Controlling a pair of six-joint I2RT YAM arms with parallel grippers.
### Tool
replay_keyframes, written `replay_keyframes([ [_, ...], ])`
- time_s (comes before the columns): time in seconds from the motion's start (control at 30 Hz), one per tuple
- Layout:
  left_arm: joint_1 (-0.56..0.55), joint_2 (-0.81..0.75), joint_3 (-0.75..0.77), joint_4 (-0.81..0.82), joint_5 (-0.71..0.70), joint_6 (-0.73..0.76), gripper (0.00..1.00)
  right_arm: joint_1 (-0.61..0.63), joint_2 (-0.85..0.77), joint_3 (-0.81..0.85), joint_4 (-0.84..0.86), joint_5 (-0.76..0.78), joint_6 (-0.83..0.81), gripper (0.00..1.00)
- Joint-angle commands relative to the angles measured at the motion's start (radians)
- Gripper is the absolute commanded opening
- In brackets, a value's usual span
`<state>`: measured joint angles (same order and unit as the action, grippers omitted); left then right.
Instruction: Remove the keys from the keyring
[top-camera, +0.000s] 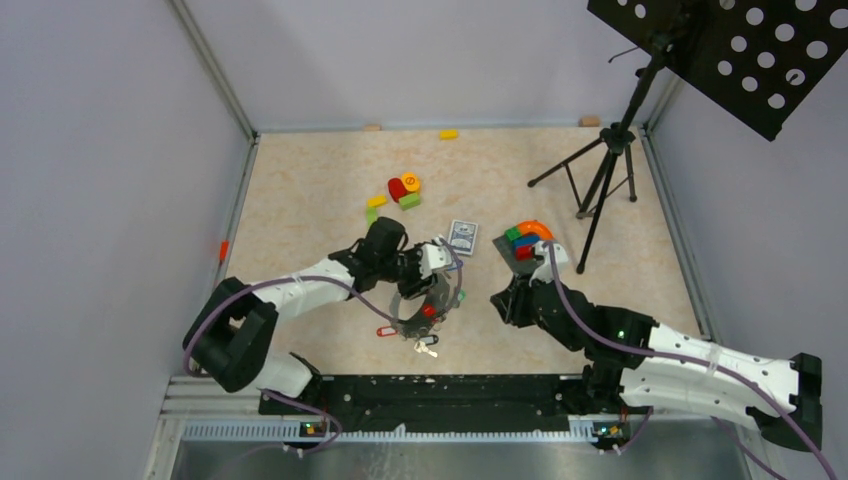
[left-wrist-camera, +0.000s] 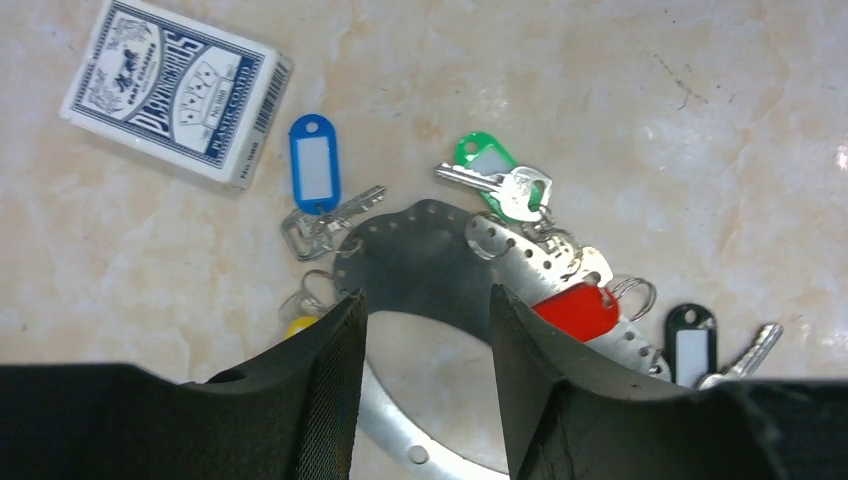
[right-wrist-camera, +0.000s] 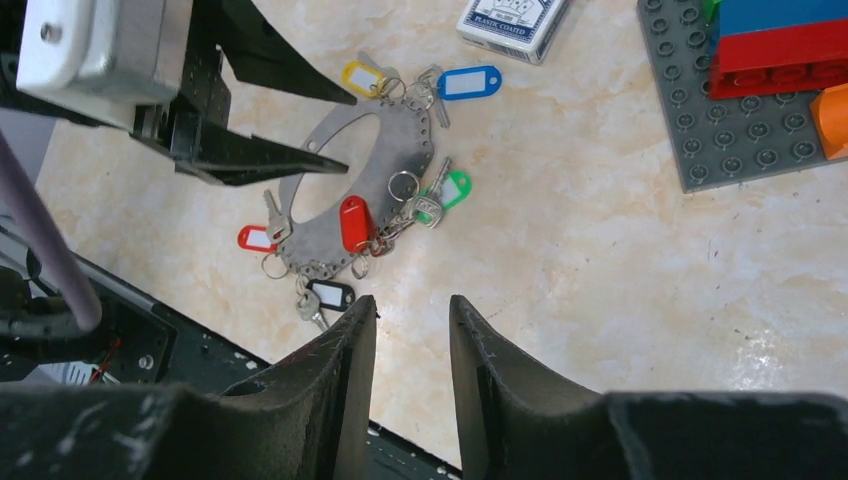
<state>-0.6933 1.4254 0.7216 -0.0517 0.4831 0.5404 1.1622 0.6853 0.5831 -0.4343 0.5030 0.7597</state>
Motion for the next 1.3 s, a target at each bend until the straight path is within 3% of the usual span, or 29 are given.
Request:
replay_keyframes([
  [0.0, 0.074, 0.051, 0.071, -0.039, 0.270, 0.173, 0.52, 0.005, -0.026, 0.011, 0.032, -0.018, -0.008, 0.33],
  [0.17, 0.075, 0.161, 0.157, -0.175, 0.381, 0.287, 0.50, 0.005, -0.045, 0.000, 0.029, -0.014, -0.001, 0.33],
  [0.3, 0.073, 0.198, 0.160, -0.170, 0.423, 0.311, 0.47, 0.005, -0.059, -0.003, 0.021, -0.007, 0.000, 0.33],
  [0.5, 0.072, 0.208, 0.155, -0.083, 0.332, 0.245, 0.47, 0.006, -0.069, -0.006, 0.013, -0.004, 0.003, 0.33],
  [0.63, 0.068, 0.242, 0.190, -0.129, 0.343, 0.256, 0.46, 0.005, -0.070, -0.006, 0.014, -0.003, 0.003, 0.33],
  [0.8, 0.040, 0.262, 0.221, -0.192, 0.227, 0.315, 0.46, 0.005, -0.075, -0.006, 0.005, -0.002, 0.003, 0.33],
  [1.07, 0.005, 0.305, 0.256, -0.273, 0.198, 0.373, 0.45, 0.005, -0.077, -0.009, 0.008, 0.003, 0.003, 0.33],
  [1.27, -0.021, 0.376, 0.303, -0.342, 0.150, 0.395, 0.39, 0.005, -0.082, -0.002, -0.008, 0.009, 0.003, 0.33],
])
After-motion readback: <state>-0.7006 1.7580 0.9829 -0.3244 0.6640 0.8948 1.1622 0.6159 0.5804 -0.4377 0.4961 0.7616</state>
